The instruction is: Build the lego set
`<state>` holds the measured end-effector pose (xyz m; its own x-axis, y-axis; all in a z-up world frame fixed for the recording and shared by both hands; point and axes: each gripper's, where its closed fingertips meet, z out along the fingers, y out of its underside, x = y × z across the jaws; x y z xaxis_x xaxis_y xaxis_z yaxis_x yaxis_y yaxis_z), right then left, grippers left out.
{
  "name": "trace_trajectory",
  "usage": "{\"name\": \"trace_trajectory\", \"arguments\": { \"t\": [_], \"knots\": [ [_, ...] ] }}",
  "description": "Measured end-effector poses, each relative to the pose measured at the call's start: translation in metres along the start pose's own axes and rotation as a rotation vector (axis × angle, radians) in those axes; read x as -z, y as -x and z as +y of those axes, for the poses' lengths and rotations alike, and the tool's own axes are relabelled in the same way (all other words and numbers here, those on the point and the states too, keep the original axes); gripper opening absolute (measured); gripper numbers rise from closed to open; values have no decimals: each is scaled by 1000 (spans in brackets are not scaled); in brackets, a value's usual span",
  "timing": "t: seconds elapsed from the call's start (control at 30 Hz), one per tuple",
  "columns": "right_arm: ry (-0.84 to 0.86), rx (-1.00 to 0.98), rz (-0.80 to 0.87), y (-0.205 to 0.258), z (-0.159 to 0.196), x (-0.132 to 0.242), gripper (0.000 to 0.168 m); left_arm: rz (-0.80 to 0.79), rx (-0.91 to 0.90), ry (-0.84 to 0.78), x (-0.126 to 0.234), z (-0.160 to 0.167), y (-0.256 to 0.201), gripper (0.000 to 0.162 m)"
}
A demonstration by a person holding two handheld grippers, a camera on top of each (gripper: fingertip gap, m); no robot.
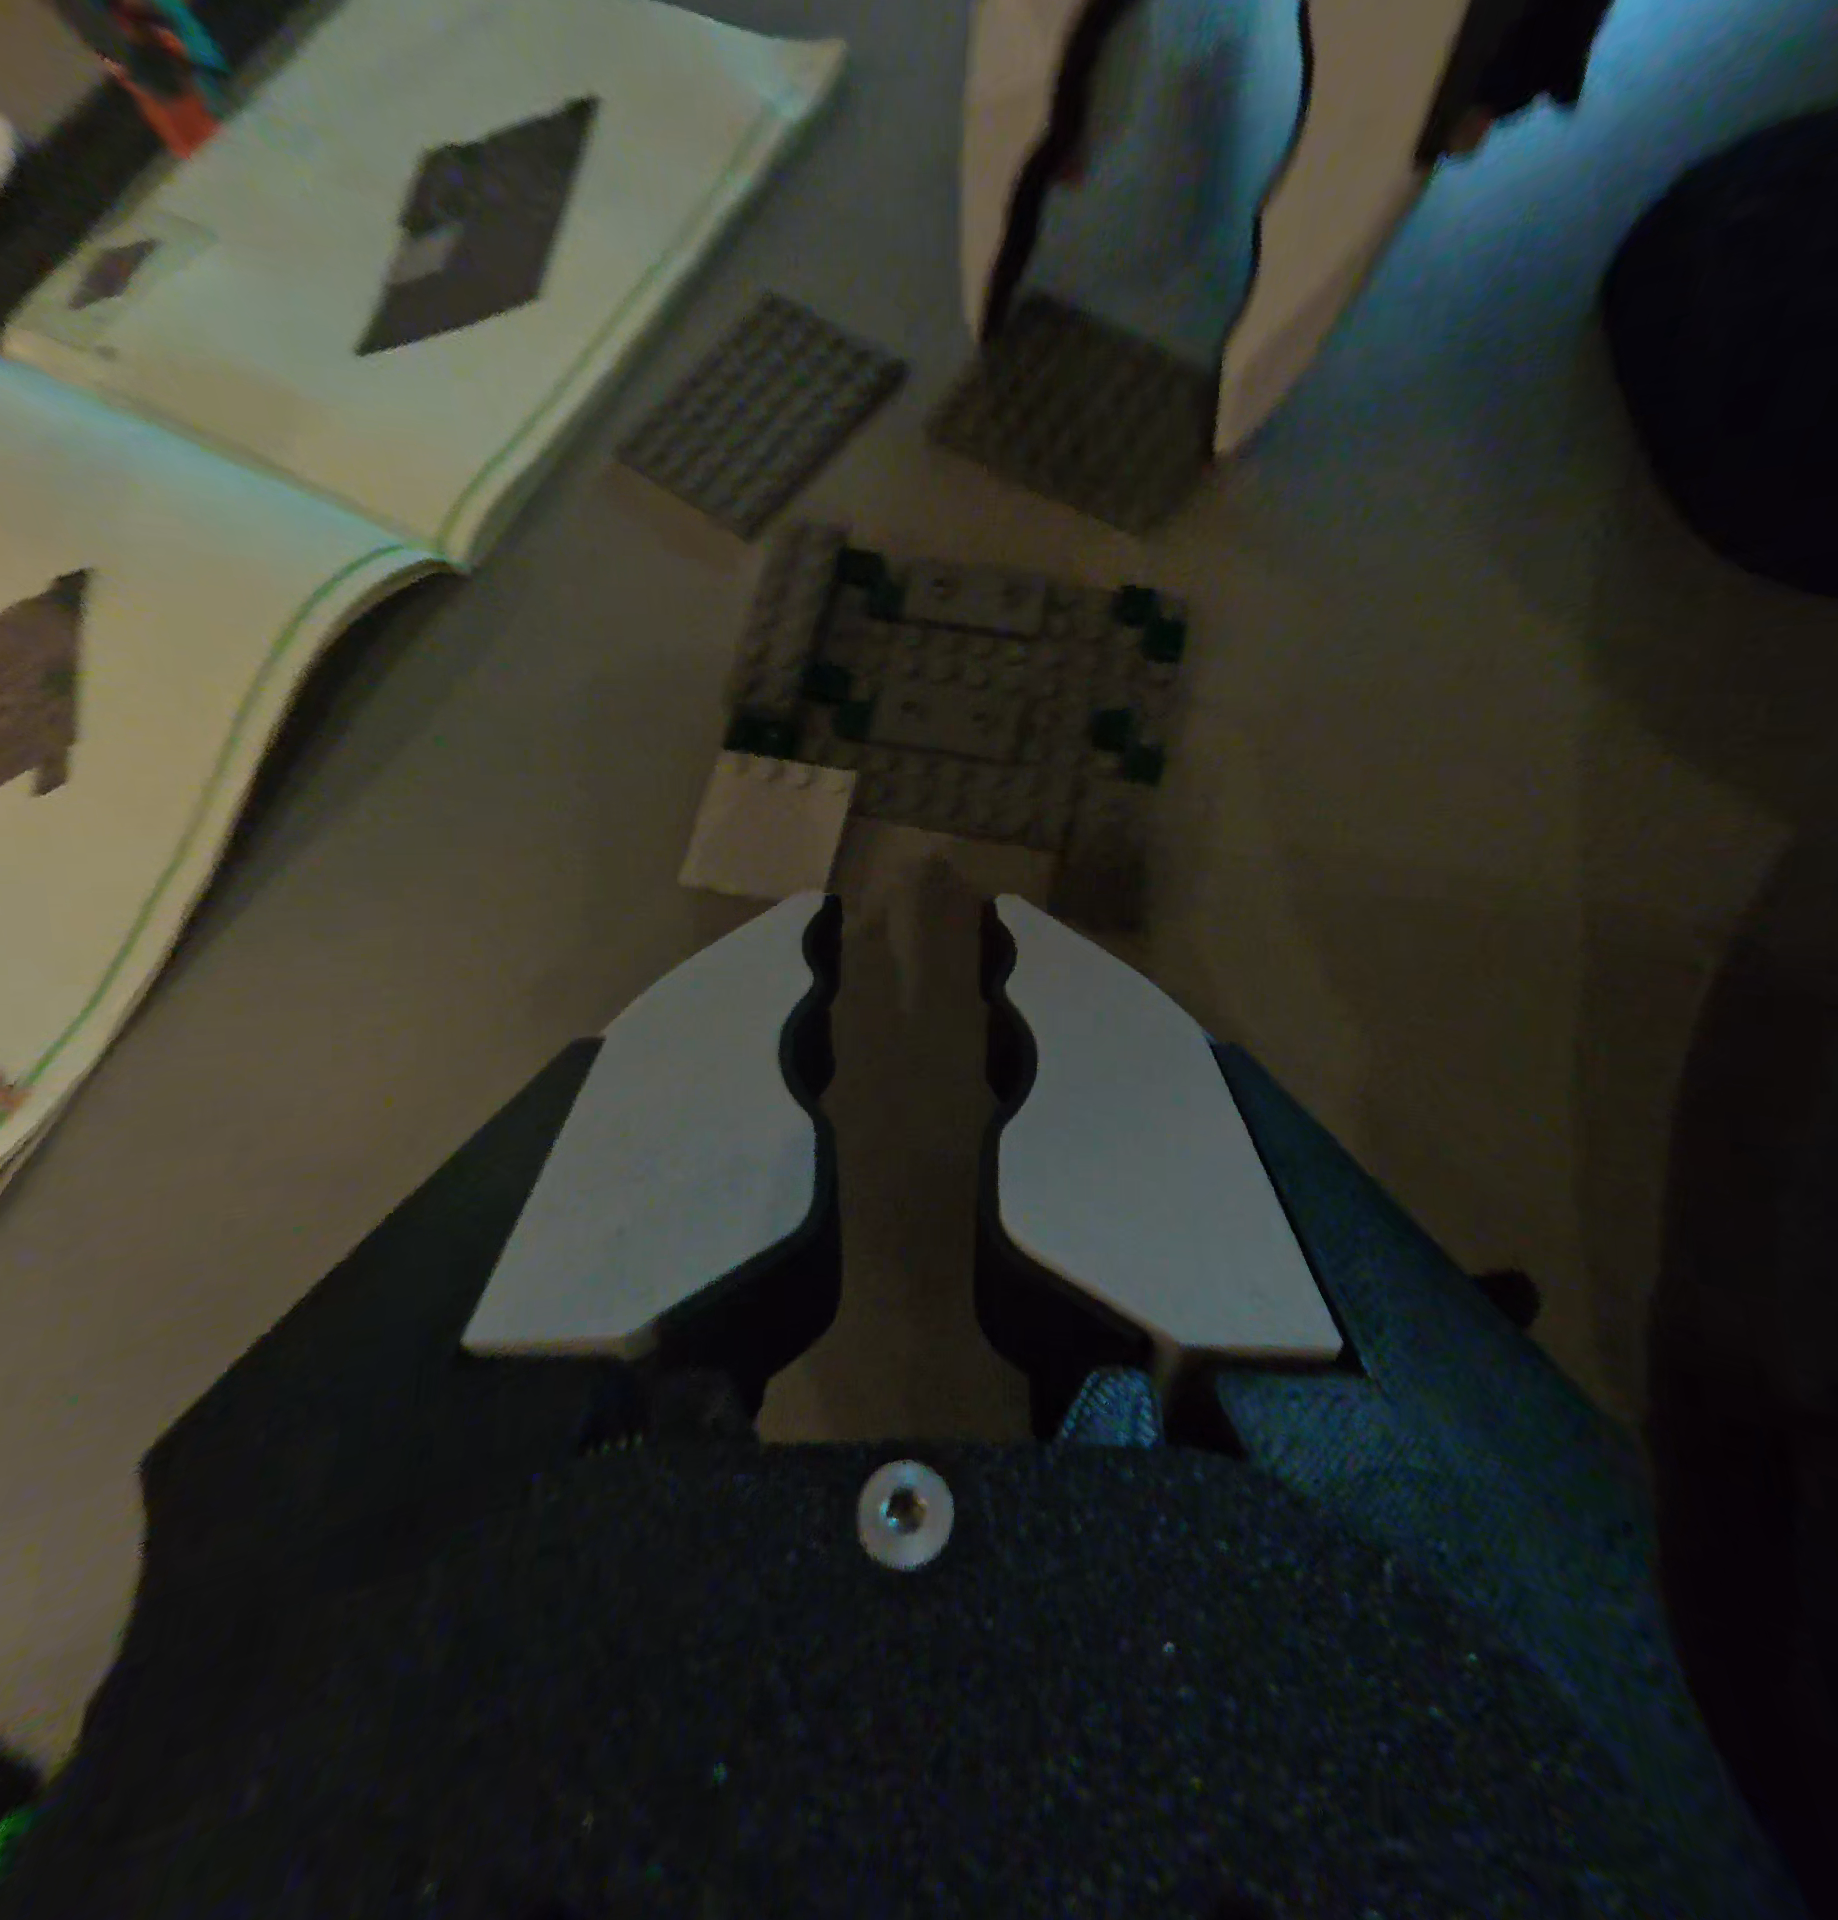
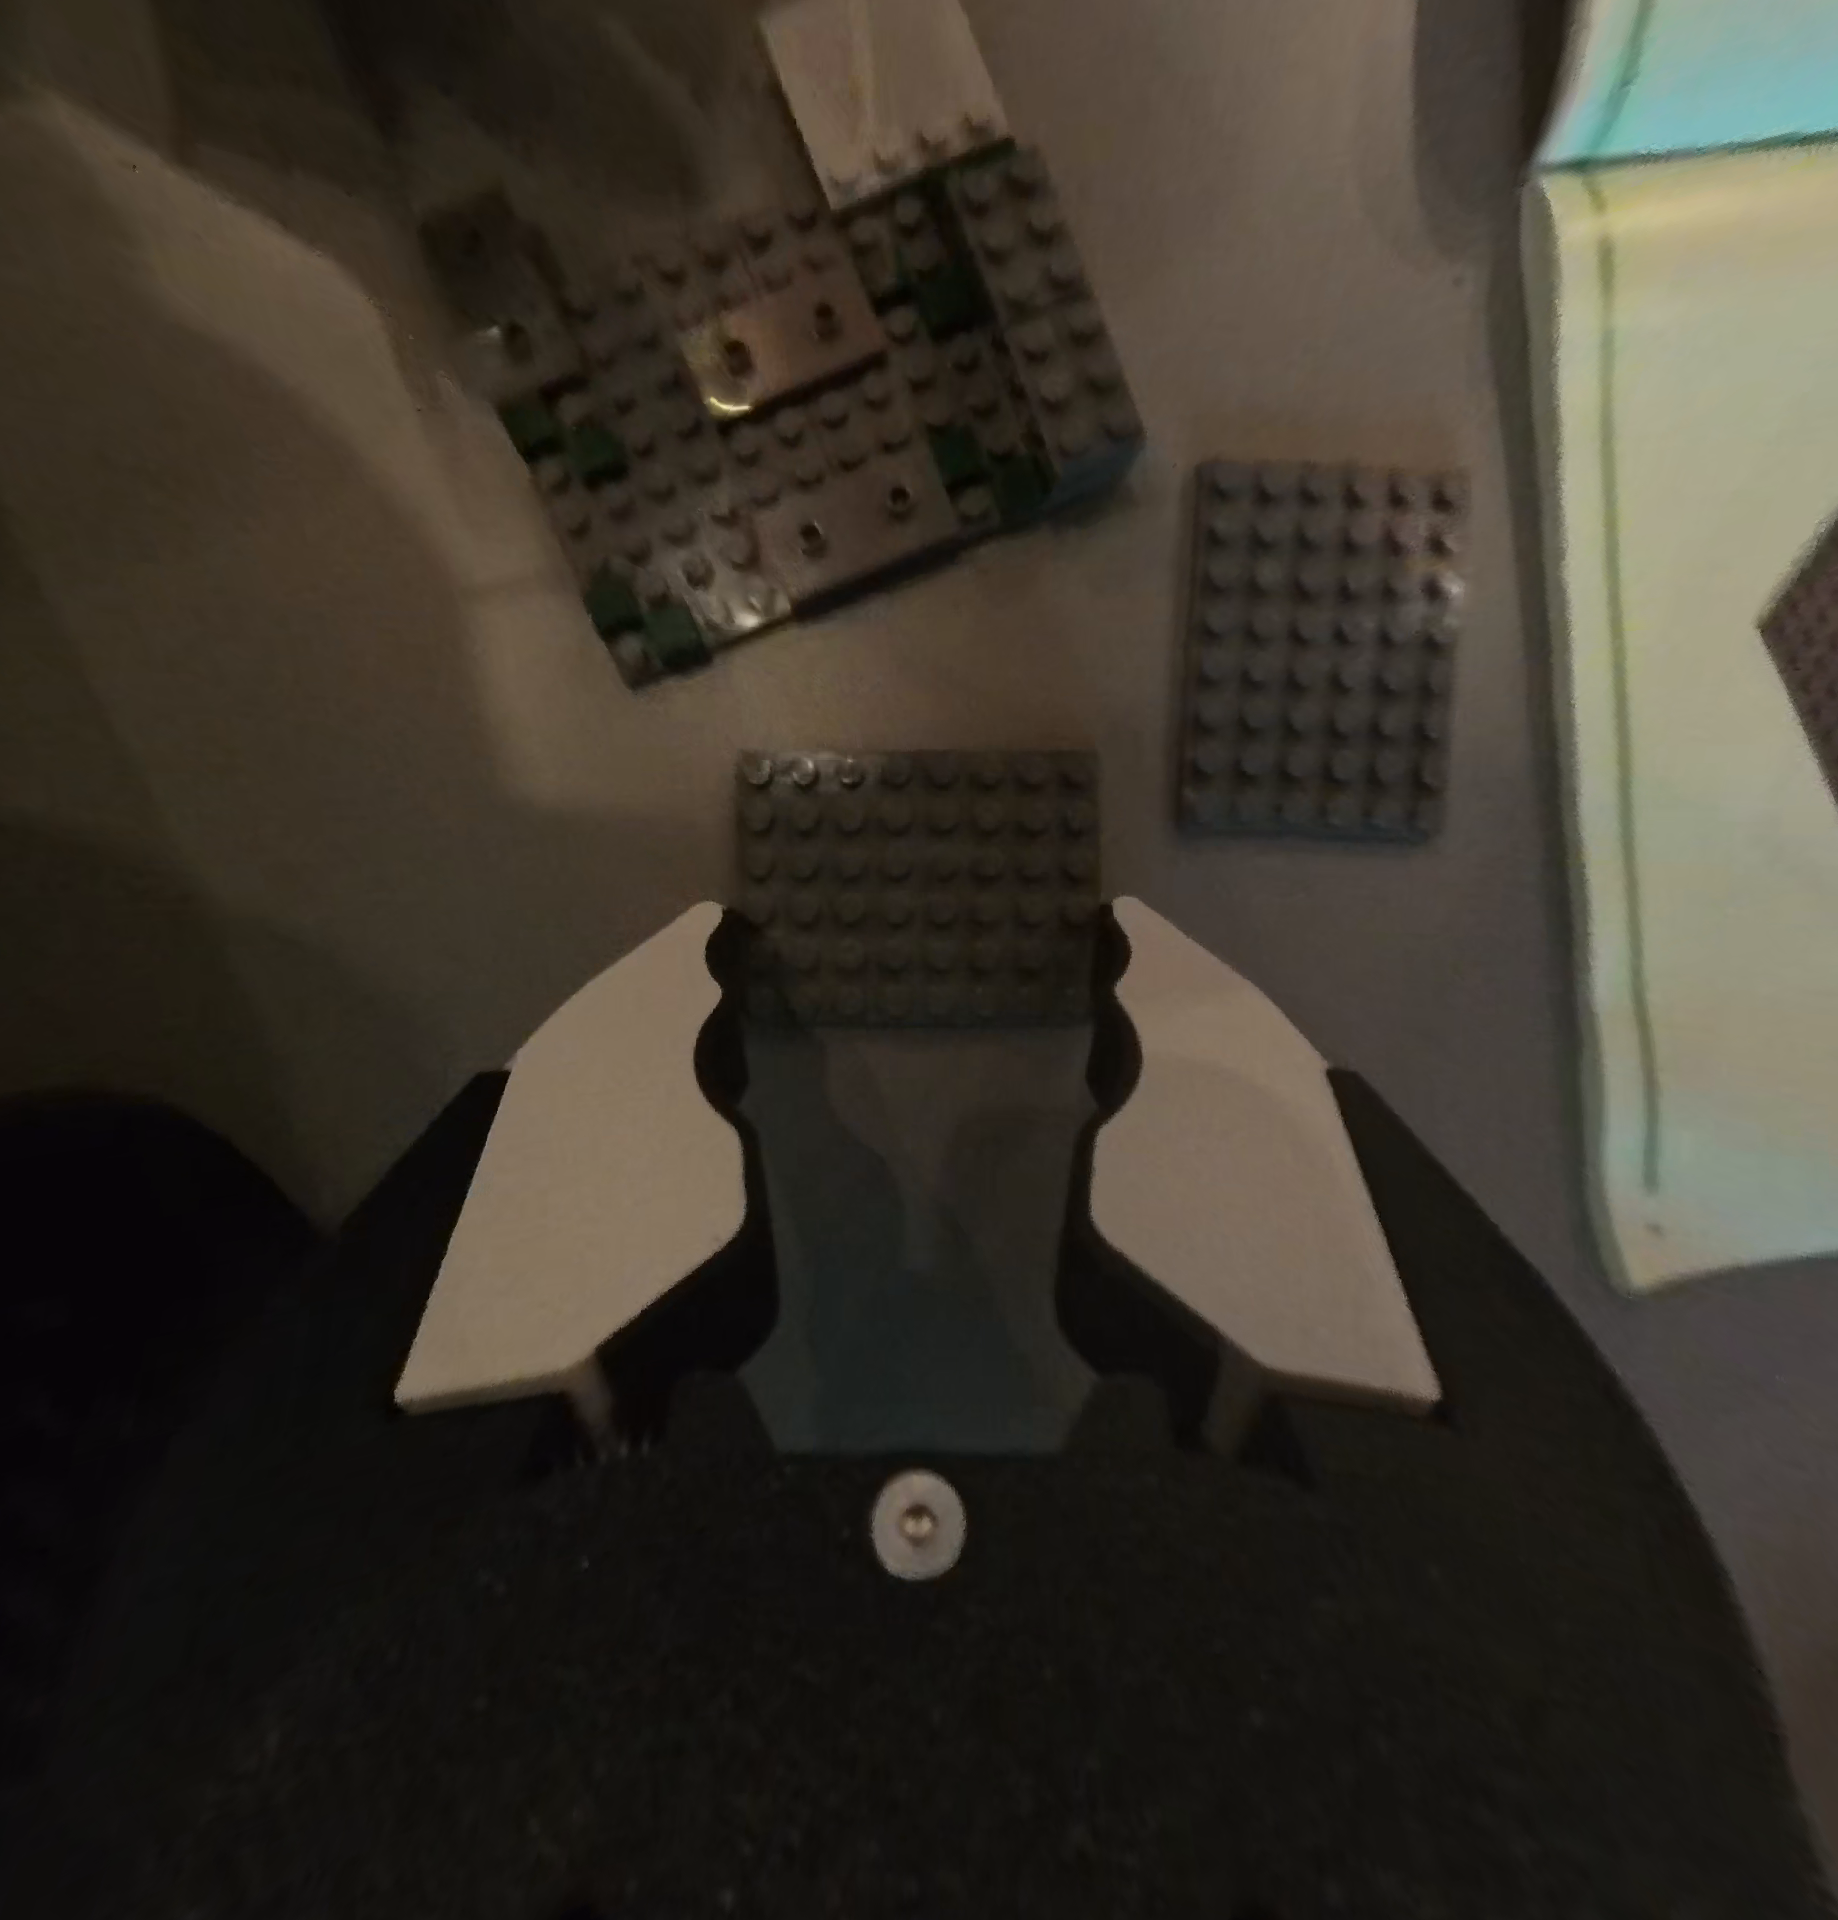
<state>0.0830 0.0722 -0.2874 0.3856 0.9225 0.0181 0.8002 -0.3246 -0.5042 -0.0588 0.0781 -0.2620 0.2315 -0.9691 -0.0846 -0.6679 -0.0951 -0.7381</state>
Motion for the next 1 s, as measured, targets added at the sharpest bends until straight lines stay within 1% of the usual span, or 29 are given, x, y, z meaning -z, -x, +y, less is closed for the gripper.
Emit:
{"name": "trace_trajectory", "arguments": {
  "t": [0.13, 0.23, 0.3, 0.43, 0.57, 0.73, 0.87, 1.0],
  "knots": [
    [-43, -54, 26, -7, 9, 21, 65, -8, -32, 27, -8, -2, 2, 26],
    [-95, -69, 54, -6, 4, 37, 64, -7, -12, -8, -8, -10, 7, 25],
    [-127, -55, 55, 1, -7, 45, 64, -4, 6, -36, -5, -16, 10, 23],
    [-183, 33, -6, 25, -45, 44, 64, -13, 54, -110, 12, -26, 19, 10],
    [-192, 143, -94, 43, -87, 21, 64, -84, 100, -118, 30, -16, 38, 7],
    [-128, 303, -170, 54, -132, -28, 64, -158, 129, -115, 51, 1, 52, 6],
    [-55, 388, -223, 56, -152, -61, 64, -202, 124, -94, 63, 15, 55, 8],
    [-39, 419, -222, 51, -165, -77, 65, -211, 135, -81, 70, 28, 55, 11]
  ]
}}
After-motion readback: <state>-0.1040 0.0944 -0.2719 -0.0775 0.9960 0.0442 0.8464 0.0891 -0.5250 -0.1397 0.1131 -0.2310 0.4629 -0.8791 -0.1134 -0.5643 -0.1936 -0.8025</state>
